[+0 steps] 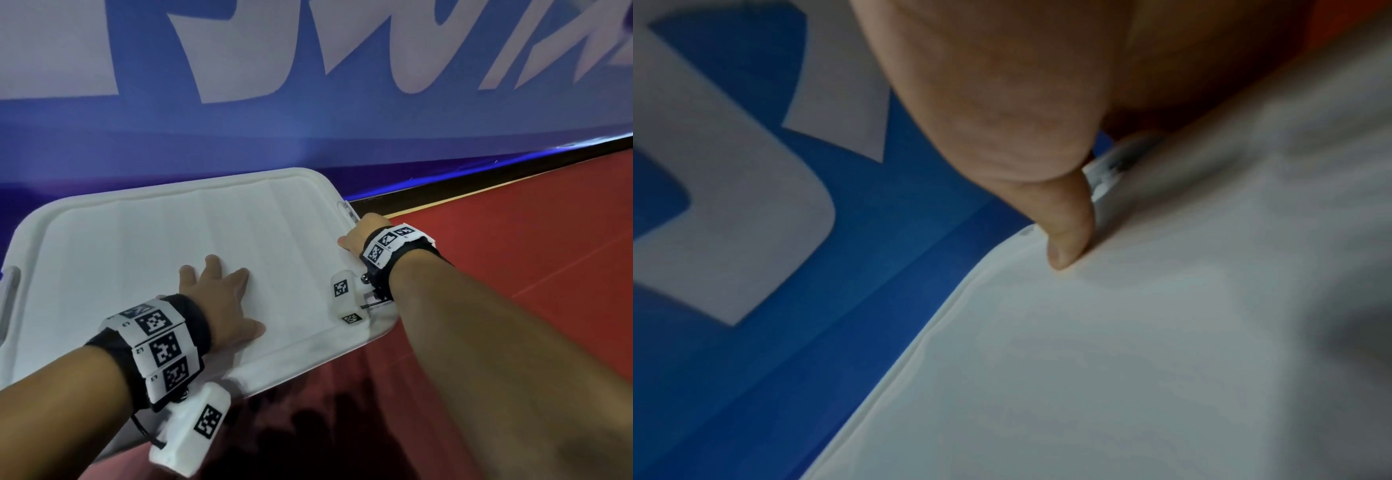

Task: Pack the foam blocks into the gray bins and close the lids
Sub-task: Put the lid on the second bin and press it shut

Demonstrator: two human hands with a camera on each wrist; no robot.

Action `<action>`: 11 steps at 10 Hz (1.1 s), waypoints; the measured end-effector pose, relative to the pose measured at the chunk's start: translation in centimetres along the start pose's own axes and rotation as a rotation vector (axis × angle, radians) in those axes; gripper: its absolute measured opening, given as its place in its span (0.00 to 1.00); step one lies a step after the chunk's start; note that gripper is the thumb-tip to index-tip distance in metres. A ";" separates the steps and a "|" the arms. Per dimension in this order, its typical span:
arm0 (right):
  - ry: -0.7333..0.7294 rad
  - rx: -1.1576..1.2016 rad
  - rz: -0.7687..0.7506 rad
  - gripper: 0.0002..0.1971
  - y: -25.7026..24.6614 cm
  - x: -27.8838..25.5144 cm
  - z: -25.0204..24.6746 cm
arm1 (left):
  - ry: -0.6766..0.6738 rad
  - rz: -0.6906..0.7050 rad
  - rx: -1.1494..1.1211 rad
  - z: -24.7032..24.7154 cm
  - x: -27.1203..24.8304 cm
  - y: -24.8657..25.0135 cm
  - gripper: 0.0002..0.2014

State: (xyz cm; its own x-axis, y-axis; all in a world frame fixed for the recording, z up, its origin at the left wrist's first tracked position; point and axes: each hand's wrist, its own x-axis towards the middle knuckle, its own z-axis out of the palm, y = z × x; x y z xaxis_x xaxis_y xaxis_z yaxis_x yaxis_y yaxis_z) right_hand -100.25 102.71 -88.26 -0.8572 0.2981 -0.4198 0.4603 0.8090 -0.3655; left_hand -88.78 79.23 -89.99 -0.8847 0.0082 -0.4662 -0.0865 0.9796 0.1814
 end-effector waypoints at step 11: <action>-0.148 -0.267 -0.115 0.50 -12.0 -9.4 12.2 | -0.210 -0.627 0.300 -6.0 -9.9 -30.2 0.17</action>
State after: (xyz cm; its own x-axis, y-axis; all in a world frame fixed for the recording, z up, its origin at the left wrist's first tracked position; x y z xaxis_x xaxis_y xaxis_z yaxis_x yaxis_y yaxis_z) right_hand -94.90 84.02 -90.02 -0.8484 0.1361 -0.5115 0.2689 0.9432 -0.1952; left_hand -80.17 48.36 -85.71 -0.6002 -0.5646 -0.5665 -0.3926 0.8251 -0.4063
